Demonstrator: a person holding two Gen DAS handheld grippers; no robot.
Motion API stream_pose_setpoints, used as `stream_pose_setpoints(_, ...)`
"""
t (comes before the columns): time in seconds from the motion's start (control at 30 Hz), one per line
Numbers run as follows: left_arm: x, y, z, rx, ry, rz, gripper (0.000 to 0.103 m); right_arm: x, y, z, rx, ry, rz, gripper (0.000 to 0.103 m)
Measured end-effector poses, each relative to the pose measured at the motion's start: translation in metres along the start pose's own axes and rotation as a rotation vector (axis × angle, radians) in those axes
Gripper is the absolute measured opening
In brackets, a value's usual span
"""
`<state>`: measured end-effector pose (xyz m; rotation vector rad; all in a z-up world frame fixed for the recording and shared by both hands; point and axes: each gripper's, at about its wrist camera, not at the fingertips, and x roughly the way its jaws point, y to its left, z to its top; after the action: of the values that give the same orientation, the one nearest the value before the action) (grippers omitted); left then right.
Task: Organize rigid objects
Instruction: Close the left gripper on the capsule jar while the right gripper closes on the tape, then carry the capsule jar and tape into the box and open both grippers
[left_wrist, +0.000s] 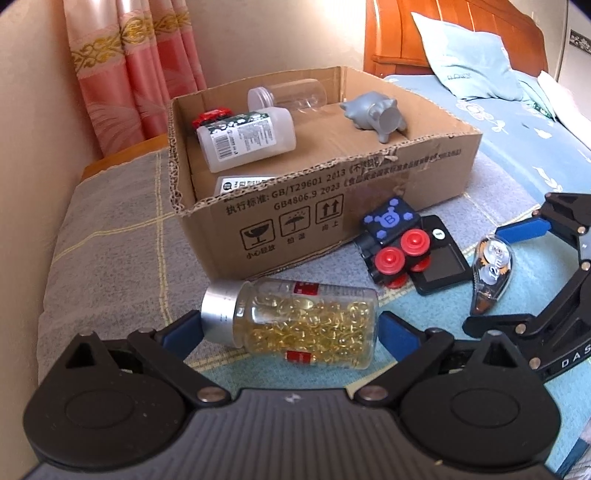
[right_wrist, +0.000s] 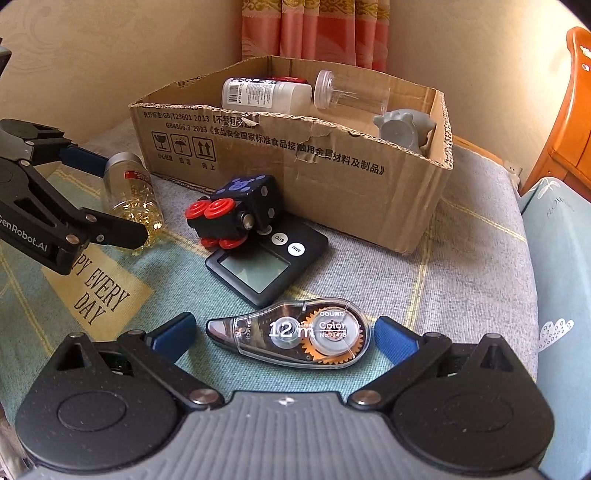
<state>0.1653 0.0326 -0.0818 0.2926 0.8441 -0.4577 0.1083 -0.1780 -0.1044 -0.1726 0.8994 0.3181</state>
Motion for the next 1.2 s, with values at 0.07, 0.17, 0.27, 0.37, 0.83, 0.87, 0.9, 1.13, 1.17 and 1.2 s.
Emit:
stream_pose_setpoints(0.07, -0.001, 0.001, 0.0, -0.007, 0.0, 0.003, 0.096, 0.001, 0.0, 0.001, -0.001, 0.004, -0.001, 0.103)
stream_pose_setpoints(0.17, -0.003, 0.003, 0.0, -0.018, -0.002, 0.003, 0.093, 0.0, 0.002, 0.002, -0.004, 0.005, 0.003, 0.099)
stream_pose_setpoints(0.27, -0.004, 0.003, -0.001, -0.027, -0.003, 0.006, 0.093, -0.001, 0.004, 0.002, -0.014, 0.002, 0.006, 0.093)
stream_pose_setpoints(0.37, -0.006, 0.003, -0.002, -0.042, -0.006, 0.002, 0.093, -0.003, 0.007, 0.002, -0.026, 0.005, -0.013, 0.093)
stream_pose_setpoints(0.83, -0.053, 0.006, 0.003, -0.039, -0.05, -0.045, 0.093, -0.048, 0.0, 0.03, -0.044, -0.065, 0.006, 0.093)
stream_pose_setpoints(0.87, -0.059, 0.007, 0.005, -0.033, -0.064, -0.046, 0.093, -0.053, -0.002, 0.036, -0.046, -0.084, 0.006, 0.093)
stream_pose_setpoints(0.9, -0.064, 0.007, 0.009, -0.026, -0.076, -0.046, 0.093, -0.058, -0.005, 0.043, -0.046, -0.105, 0.009, 0.093)
stream_pose_setpoints(1.13, -0.075, 0.013, 0.048, 0.032, -0.132, -0.045, 0.093, -0.063, -0.022, 0.093, -0.013, -0.207, -0.021, 0.093)
stream_pose_setpoints(1.17, -0.073, 0.014, 0.054, 0.034, -0.138, -0.047, 0.093, -0.057, -0.024, 0.1, -0.004, -0.204, -0.026, 0.093)
stream_pose_setpoints(1.2, -0.071, 0.015, 0.062, 0.034, -0.144, -0.047, 0.093, -0.05, -0.027, 0.106, 0.005, -0.194, -0.024, 0.093)
